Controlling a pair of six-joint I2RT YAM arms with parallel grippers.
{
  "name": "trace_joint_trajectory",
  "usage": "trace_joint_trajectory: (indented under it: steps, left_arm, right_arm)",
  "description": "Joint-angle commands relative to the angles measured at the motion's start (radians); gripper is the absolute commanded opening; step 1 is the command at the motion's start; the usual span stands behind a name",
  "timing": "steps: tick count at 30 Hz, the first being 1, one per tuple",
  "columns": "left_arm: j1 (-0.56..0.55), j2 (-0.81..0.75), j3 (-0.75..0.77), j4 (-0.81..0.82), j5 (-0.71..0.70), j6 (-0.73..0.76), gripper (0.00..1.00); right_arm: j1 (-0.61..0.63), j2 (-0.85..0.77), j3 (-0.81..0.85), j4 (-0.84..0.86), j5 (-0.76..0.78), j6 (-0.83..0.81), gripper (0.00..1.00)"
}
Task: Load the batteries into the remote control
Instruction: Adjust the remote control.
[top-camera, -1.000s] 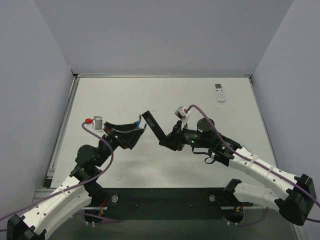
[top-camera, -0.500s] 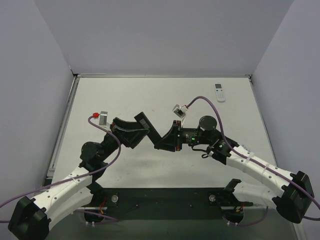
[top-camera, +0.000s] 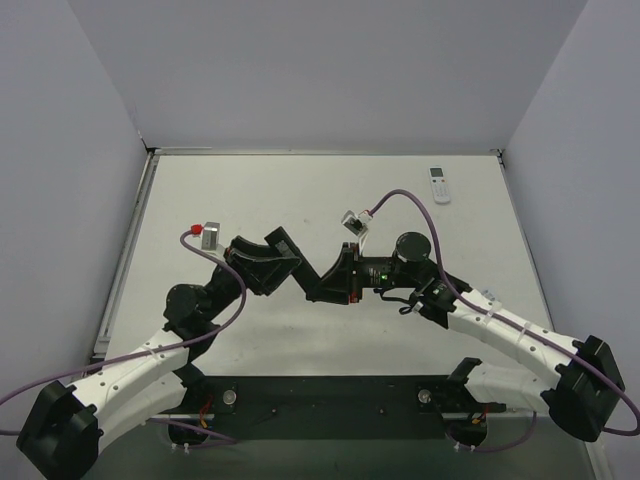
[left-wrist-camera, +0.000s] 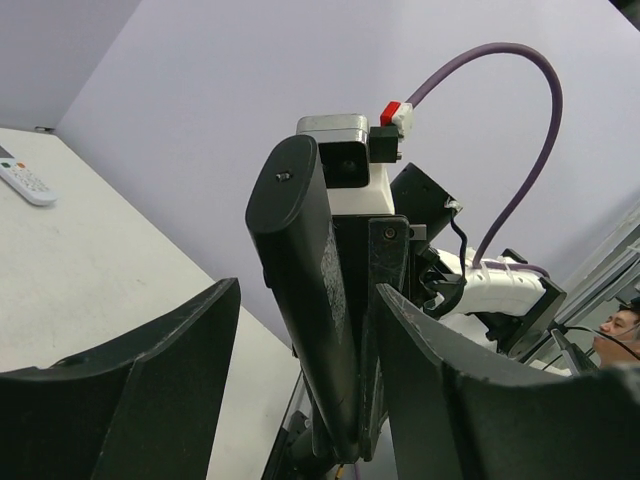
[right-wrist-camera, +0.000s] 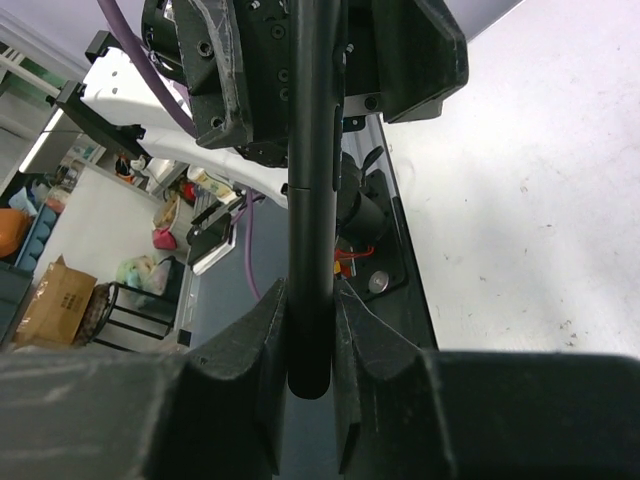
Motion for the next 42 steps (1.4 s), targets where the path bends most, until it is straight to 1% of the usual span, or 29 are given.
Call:
trace_joint_trajectory:
  steps: [1,13,16,17,19,20,21,22,24,25,27,28,30,31,32,33,34,35,37,38,40,42]
  left_arm:
    - [-0.007,0.016,0.036,0.102,-0.006,-0.020,0.64]
    - [-0.009,-0.002,0.033,0.104,-0.015,-0.032,0.55]
    - [-0.009,-0.010,0.029,0.096,-0.016,-0.029,0.45]
    - [-0.009,-0.013,0.028,0.092,-0.018,-0.029,0.38]
    - [-0.009,-0.021,0.026,0.074,-0.022,-0.026,0.32]
    - [-0.009,-0.025,0.026,0.061,-0.025,-0.015,0.23]
    - [-0.009,-0.036,0.026,0.047,-0.032,-0.009,0.19]
    - [-0.009,-0.044,0.028,0.008,-0.036,-0.001,0.14]
    - [-0.010,-0.073,0.026,-0.034,-0.061,0.022,0.00]
    - [-0.010,-0.085,0.022,-0.078,-0.071,0.029,0.00]
    - [-0.015,-0.132,0.016,-0.132,-0.104,0.058,0.00]
    - [-0.015,-0.152,0.014,-0.213,-0.142,0.066,0.00]
    - [-0.016,-0.214,0.022,-0.336,-0.206,0.080,0.00]
    - [-0.016,-0.232,0.029,-0.483,-0.281,0.080,0.00]
    - [-0.016,-0.251,0.039,-0.555,-0.321,0.068,0.00]
    - [-0.016,-0.278,0.049,-0.619,-0.355,0.060,0.00]
    - [-0.018,-0.292,0.052,-0.722,-0.390,0.048,0.00]
    - [-0.018,-0.301,0.053,-0.759,-0.438,0.023,0.00]
    - [-0.018,-0.326,0.045,-0.828,-0.470,0.000,0.00]
    - [-0.016,-0.331,0.043,-0.844,-0.492,-0.020,0.00]
    - [-0.018,-0.337,0.042,-0.884,-0.506,-0.030,0.00]
    - [-0.018,-0.338,0.046,-0.902,-0.518,-0.041,0.00]
  right_arm:
    - [-0.004,0.006,0.004,0.121,-0.057,0.017,0.00]
    - [-0.004,0.025,0.002,0.132,-0.093,0.027,0.00]
    - [-0.004,0.031,0.004,0.138,-0.099,0.028,0.00]
    - [-0.004,0.032,0.004,0.138,-0.099,0.028,0.00]
    - [-0.004,0.034,0.007,0.124,-0.096,0.022,0.00]
    - [-0.004,0.035,0.010,0.113,-0.094,0.014,0.04]
    - [-0.002,0.035,0.011,0.088,-0.086,0.005,0.09]
    - [-0.002,0.035,0.016,0.074,-0.080,-0.004,0.19]
    - [-0.002,0.026,0.017,0.017,-0.056,-0.045,0.31]
    - [-0.002,0.022,0.025,-0.008,-0.045,-0.061,0.43]
    - [-0.002,0.003,0.037,-0.096,-0.021,-0.120,0.58]
    - [-0.002,-0.004,0.057,-0.130,0.007,-0.142,0.69]
    - [0.002,-0.018,0.079,-0.238,0.035,-0.217,0.77]
    - [0.004,-0.023,0.095,-0.279,0.077,-0.248,0.83]
    - [0.009,-0.027,0.126,-0.372,0.108,-0.280,0.85]
    - [0.027,-0.037,0.143,-0.415,0.149,-0.355,0.87]
    - [0.039,-0.041,0.158,-0.458,0.236,-0.389,0.90]
    - [0.057,-0.044,0.192,-0.532,0.287,-0.433,0.91]
    - [0.114,-0.041,0.223,-0.580,0.378,-0.530,0.92]
    - [0.134,-0.032,0.235,-0.616,0.463,-0.551,0.92]
    - [0.185,-0.014,0.270,-0.629,0.521,-0.607,0.92]
    - [0.209,0.034,0.315,-0.654,0.576,-0.631,0.91]
